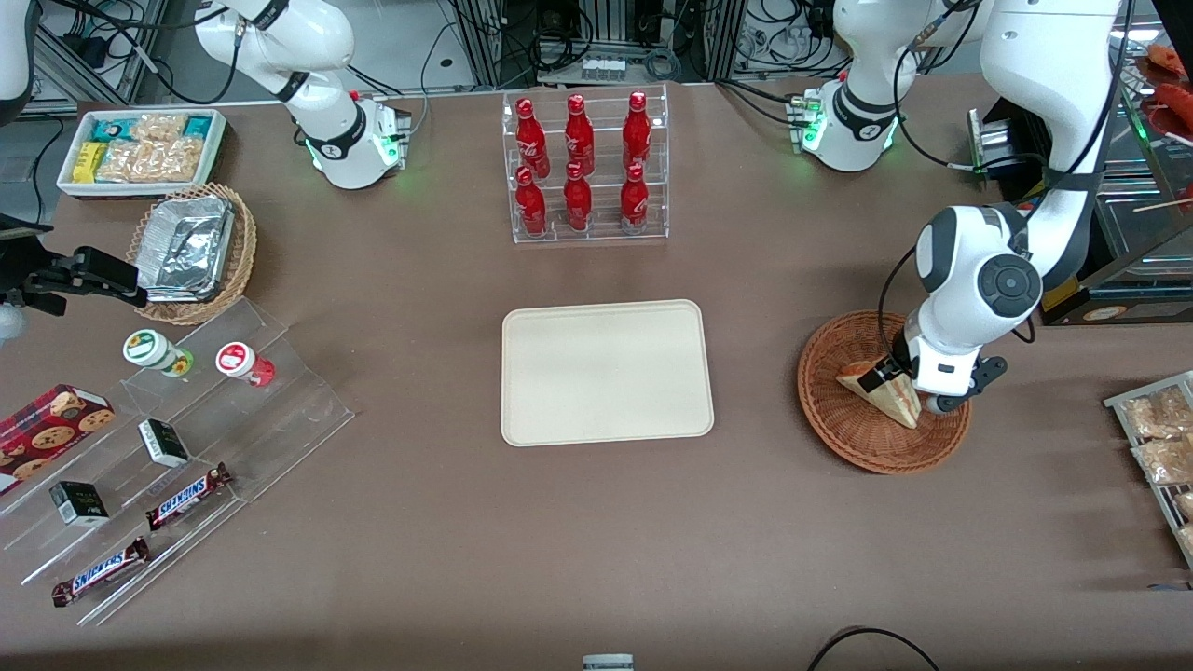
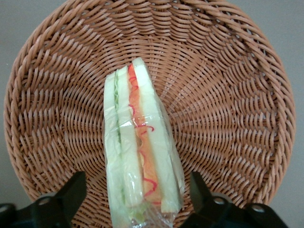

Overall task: Place sandwich from basket to tray
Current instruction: 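Close the left gripper on the wrapped sandwich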

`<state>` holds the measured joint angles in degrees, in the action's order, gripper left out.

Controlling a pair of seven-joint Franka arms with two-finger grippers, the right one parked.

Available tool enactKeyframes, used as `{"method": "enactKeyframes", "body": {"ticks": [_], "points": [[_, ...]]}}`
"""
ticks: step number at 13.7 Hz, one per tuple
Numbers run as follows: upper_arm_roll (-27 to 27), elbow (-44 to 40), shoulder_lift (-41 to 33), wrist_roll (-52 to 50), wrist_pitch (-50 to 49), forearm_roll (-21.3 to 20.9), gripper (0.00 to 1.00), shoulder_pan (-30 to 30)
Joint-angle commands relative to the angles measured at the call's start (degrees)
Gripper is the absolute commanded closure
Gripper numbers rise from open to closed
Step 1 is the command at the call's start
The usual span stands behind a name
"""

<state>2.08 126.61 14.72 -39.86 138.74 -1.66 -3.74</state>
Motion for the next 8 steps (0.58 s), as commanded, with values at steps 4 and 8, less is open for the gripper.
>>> {"method": "enactKeyframes", "body": {"ticks": [4,8], "points": [[-0.06,-1.18,-0.21,-1.18,0.49,-0.98,1.0,0.05],[0.2,-7.05,-2.05,-0.57,-9.24,-2.55,1.0,-0.3]]}}
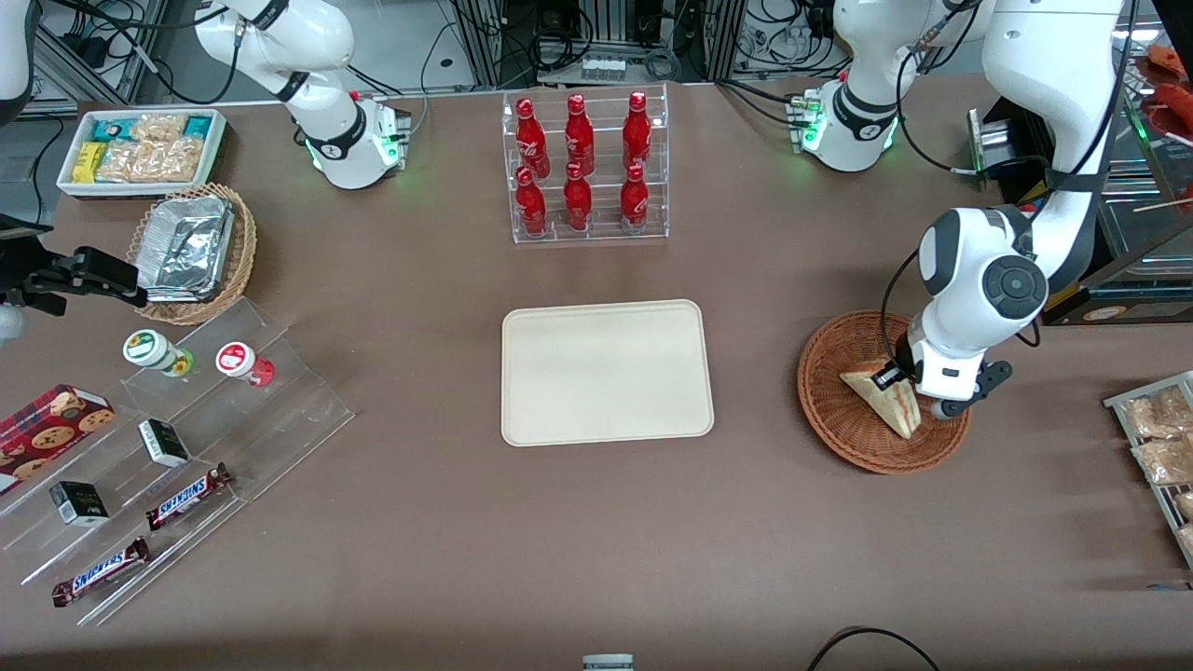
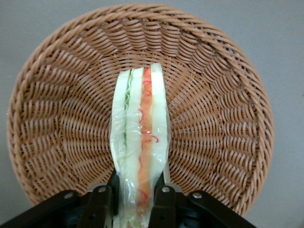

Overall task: Place sandwich from basket to tray
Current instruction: 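Close the left gripper on the wrapped sandwich, then lift the sandwich and carry it over the cream tray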

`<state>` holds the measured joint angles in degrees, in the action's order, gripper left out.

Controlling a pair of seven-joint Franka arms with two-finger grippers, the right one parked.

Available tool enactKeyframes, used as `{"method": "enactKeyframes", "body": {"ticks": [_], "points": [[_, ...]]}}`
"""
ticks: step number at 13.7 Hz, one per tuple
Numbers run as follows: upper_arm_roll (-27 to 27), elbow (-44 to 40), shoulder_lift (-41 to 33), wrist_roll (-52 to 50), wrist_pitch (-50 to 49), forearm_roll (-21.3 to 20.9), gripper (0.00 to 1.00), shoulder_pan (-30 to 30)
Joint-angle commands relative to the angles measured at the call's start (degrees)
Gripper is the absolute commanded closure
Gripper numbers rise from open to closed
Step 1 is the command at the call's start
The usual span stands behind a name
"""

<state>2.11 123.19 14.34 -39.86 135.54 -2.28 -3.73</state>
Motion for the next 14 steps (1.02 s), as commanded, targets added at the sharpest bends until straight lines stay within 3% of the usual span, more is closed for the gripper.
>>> {"method": "enactKeyframes", "body": {"ticks": [1,7,14], "points": [[0.35,-6.01,-2.2,-0.57,-9.73,-2.73,1.0,-0.49],[3.25,-25.43,-2.03,-0.39,-33.47,-2.65,1.0,-6.63],[3.52,-34.68,0.6,-1.09,-36.05,-0.11,1.0,-18.5]]}}
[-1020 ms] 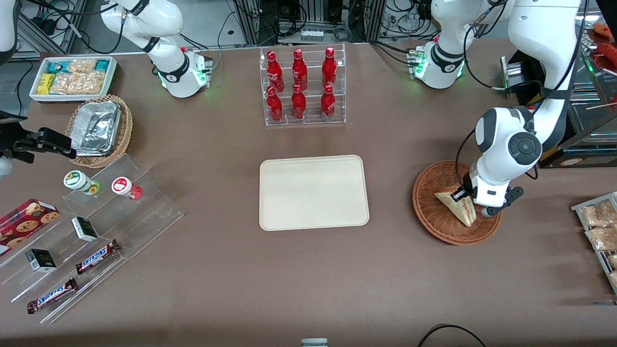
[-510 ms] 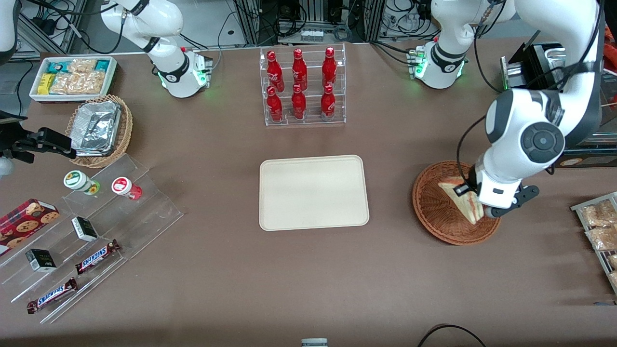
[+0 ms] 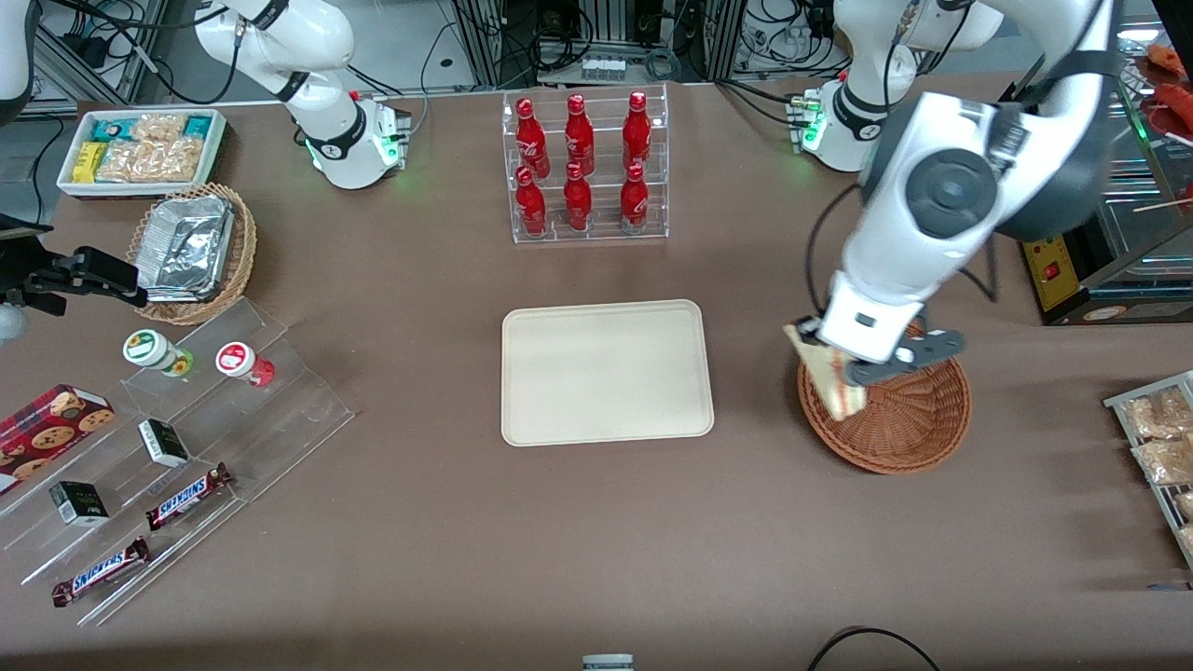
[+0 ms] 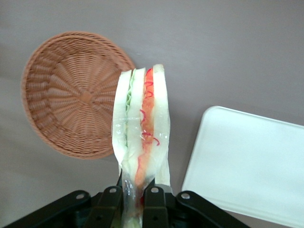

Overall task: Place sandwich from basket to tray
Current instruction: 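Lift the sandwich and carry it over the cream tray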

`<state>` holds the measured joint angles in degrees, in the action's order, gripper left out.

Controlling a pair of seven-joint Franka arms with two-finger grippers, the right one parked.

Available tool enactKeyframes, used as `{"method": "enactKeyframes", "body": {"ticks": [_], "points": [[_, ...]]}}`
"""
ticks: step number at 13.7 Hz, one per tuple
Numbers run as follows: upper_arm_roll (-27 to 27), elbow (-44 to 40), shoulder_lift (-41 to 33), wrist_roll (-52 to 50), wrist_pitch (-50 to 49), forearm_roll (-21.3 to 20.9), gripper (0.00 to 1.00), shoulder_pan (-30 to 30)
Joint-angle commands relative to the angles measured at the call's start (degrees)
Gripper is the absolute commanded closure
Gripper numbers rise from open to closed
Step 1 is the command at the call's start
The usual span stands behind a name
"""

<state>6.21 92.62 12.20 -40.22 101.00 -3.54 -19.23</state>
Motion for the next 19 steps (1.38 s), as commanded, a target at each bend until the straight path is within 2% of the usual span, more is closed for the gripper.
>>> {"method": "enactKeyframes", "body": {"ticks": [1,9,14,19], "points": [[-0.58,-5.25,3.61,-0.83,-1.42,1.95,1.0,-4.58],[-0.58,-18.34,18.46,-5.05,-0.02,3.11,1.0,-16.62],[-0.76,-19.06,23.83,-6.54,5.78,2.58,1.0,-20.93],[-0.85,-18.97,28.66,-6.45,9.74,2.49,1.0,-22.52]]}}
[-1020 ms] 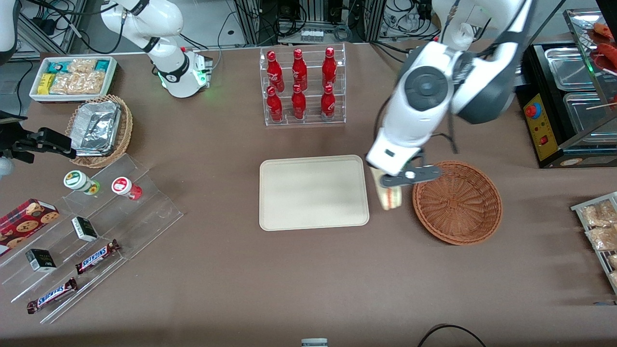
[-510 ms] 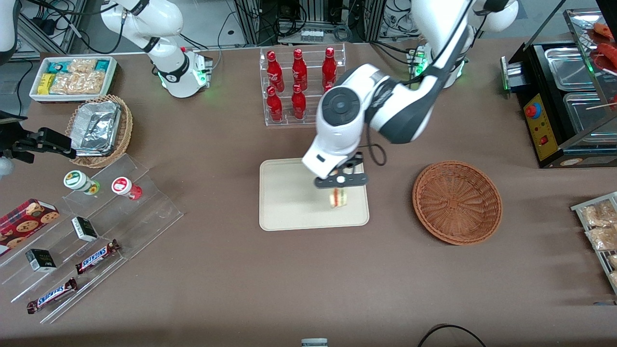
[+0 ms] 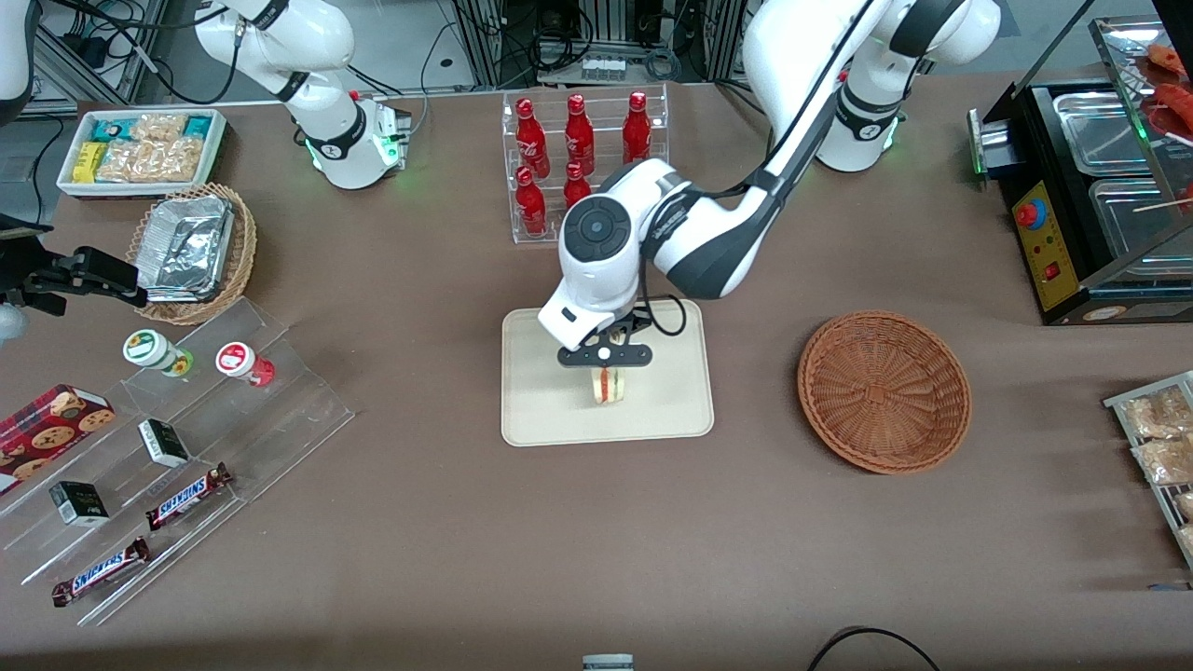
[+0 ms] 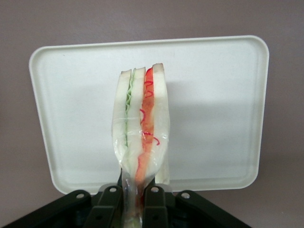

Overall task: Place sandwich from basket to tray
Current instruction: 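Lower the sandwich onto the tray and open the left gripper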

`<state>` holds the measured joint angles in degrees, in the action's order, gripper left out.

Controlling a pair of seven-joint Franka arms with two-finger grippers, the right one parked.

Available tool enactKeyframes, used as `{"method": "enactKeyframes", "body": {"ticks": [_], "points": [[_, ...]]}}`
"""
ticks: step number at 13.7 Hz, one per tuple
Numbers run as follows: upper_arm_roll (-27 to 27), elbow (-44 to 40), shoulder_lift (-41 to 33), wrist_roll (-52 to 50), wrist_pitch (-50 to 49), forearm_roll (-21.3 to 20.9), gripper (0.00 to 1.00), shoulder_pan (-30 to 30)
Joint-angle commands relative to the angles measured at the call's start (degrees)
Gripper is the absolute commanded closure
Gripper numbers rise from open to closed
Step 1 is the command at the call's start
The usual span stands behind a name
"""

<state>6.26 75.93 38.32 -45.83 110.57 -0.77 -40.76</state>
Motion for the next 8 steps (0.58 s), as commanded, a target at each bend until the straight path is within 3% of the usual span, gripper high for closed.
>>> {"method": "enactKeyframes", "body": {"ticks": [1,8], "points": [[-0.9,-2.36,3.33,-0.84,0.26,-0.72,1.0,-1.77],[-1.08,-2.19,7.47,-3.12,4.65,-3.97,1.0,-3.36]]}}
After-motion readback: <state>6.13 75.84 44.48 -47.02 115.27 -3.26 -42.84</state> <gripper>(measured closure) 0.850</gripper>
